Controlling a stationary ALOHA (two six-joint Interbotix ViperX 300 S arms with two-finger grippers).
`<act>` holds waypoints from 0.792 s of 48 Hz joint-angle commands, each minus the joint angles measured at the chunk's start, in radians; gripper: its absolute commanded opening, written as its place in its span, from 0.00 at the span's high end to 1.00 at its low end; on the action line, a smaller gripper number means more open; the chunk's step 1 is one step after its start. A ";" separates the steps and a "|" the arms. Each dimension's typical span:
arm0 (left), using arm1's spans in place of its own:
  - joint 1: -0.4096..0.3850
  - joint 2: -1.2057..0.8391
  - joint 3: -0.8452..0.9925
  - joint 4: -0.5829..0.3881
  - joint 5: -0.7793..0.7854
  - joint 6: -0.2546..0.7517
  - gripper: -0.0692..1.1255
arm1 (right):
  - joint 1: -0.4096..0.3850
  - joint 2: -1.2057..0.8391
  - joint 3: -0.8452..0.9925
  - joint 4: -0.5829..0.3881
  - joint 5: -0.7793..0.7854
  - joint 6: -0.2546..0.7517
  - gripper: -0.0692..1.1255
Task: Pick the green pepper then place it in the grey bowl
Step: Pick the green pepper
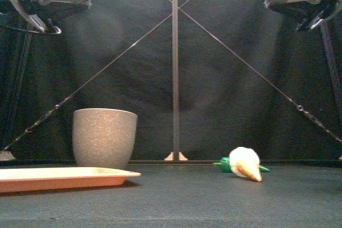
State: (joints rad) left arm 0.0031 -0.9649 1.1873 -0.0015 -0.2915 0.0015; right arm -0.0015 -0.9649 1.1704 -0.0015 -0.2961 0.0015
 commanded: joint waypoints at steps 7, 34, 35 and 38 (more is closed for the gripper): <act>0.006 0.008 -0.060 -0.015 0.189 -0.003 0.89 | -0.011 0.094 -0.014 0.046 -0.003 0.037 0.91; 0.132 -0.002 -0.097 -0.008 0.407 0.005 0.89 | -0.176 0.434 -0.066 0.149 -0.002 0.040 0.27; 0.133 -0.002 -0.095 -0.008 0.407 0.005 0.89 | -0.181 0.445 -0.067 0.158 0.000 0.040 0.25; 0.140 -0.002 -0.094 -0.008 0.407 0.005 0.89 | -0.192 0.479 -0.072 0.184 0.009 0.037 0.20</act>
State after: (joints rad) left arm 0.1335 -0.9664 1.1213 -0.0123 0.1197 0.0046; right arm -0.1749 -0.5185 1.1259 0.1534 -0.2915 0.0399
